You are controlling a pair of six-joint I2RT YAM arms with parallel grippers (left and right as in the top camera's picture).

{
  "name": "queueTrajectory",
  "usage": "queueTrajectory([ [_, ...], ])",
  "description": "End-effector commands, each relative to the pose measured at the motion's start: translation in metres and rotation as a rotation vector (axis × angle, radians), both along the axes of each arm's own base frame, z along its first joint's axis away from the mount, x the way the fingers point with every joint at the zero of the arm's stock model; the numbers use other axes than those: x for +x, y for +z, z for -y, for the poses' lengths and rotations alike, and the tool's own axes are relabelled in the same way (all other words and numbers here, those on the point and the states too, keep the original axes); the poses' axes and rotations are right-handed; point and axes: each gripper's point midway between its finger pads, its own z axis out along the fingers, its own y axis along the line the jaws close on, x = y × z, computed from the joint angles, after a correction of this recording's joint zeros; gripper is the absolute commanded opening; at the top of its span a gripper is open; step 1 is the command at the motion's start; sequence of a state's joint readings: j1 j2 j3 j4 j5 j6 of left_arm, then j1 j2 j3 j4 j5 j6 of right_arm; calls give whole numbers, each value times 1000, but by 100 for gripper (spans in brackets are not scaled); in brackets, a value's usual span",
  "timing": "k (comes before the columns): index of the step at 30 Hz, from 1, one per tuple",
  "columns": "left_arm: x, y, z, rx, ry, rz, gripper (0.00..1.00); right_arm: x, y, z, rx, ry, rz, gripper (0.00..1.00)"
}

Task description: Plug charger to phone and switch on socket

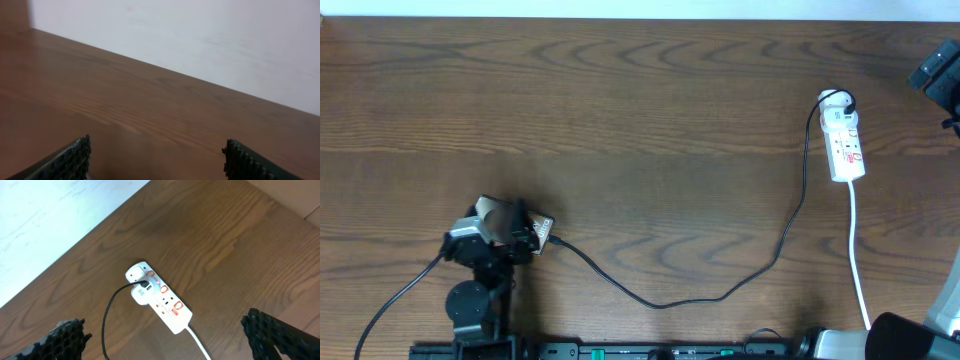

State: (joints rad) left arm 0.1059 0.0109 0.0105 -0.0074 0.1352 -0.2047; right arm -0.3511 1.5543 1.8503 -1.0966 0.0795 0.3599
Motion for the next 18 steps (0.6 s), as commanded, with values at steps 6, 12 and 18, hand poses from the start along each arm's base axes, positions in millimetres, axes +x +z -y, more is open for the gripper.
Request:
queueTrajectory([
  [6, -3, -13, 43, 8, -185, -47, 83, -4, 6, 1, -2, -17, 18, 99],
  [12, -3, -13, 43, 8, -188, -47, 83, -4, 6, 1, -2, -16, 18, 99],
  [18, -3, -13, 44, 8, -188, -47, 83, -4, 6, 1, -2, -17, 18, 99],
])
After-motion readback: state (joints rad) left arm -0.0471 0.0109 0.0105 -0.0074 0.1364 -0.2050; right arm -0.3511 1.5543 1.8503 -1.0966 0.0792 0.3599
